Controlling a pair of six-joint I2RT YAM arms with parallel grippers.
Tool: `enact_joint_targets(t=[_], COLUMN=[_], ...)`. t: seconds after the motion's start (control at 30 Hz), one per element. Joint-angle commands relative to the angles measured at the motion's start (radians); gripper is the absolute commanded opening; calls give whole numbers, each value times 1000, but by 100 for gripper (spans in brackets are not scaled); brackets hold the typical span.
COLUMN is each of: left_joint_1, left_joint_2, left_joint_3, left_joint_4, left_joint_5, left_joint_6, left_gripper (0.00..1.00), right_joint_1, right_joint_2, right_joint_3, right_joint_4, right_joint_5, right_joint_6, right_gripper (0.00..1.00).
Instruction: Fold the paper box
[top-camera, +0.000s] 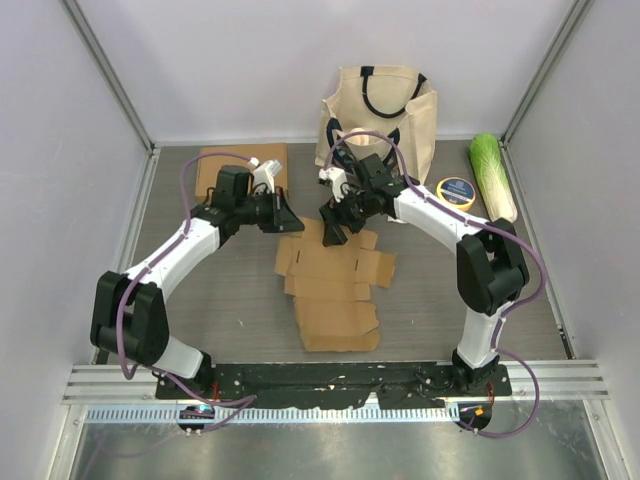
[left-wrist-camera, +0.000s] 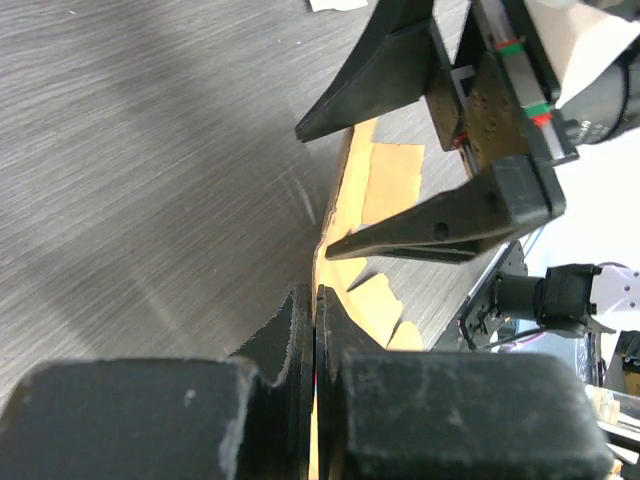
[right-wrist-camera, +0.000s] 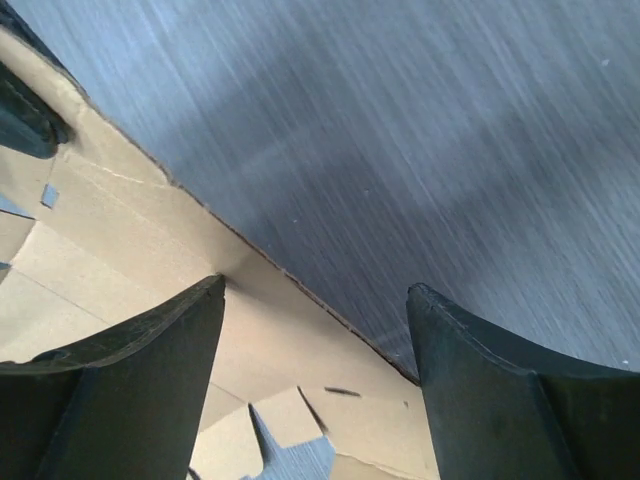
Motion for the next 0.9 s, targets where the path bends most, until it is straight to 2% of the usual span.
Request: enact_joint_targets(t=[0.0,0.1,0.13,0.27,0.3,0.33,0.37,0.4,0.43,0.5,0.53,0.67,0.87], left_joint_1=[-2,-3,-3,-3,-2,-2,-2,-3,-3,-3,-2,-10,-80], left_joint_2=[-56,-51,-49,-40,-37,-36,-36,-34,-33,-30,-25,26,87], left_joint_3=[-15,-12,-12,-10,-10,-9,-10,-9,-7,-13,-28,-53,-44], left_joint_4=[9,6,4,2,4,4,7,12,16,57,76,188,277], left_joint_5=[41,35,35,25,19,18,16,18,24,44,53,102,75], left_joint_6=[30,30,30,21,18,4,-4,-14,-33,-60,-74,-184,-225], left_gripper=[0,0,0,2,5,8,13,30,40,51,53,52,53], right_joint_1=[6,3,1,3,3,3,3,5,3,3,3,3,3], right_joint_2=[-14,-11,-11,-31,-34,-35,-38,-43,-46,-60,-67,-90,-109], right_joint_3=[68,66,68,63,60,59,57,55,51,46,39,14,-7], right_joint_4=[-34,-43,-54,-68,-66,-66,-65,-65,-60,-57,-42,9,47], right_joint_5=[-152,-169,-178,-184,-184,-177,-174,-171,-168,-161,-164,-200,-249], right_joint_6=[-70,-68,-67,-50,-44,-36,-25,-19,-13,-1,7,48,87], right_gripper=[75,64,56,37,31,16,14,13,5,5,2,1,1])
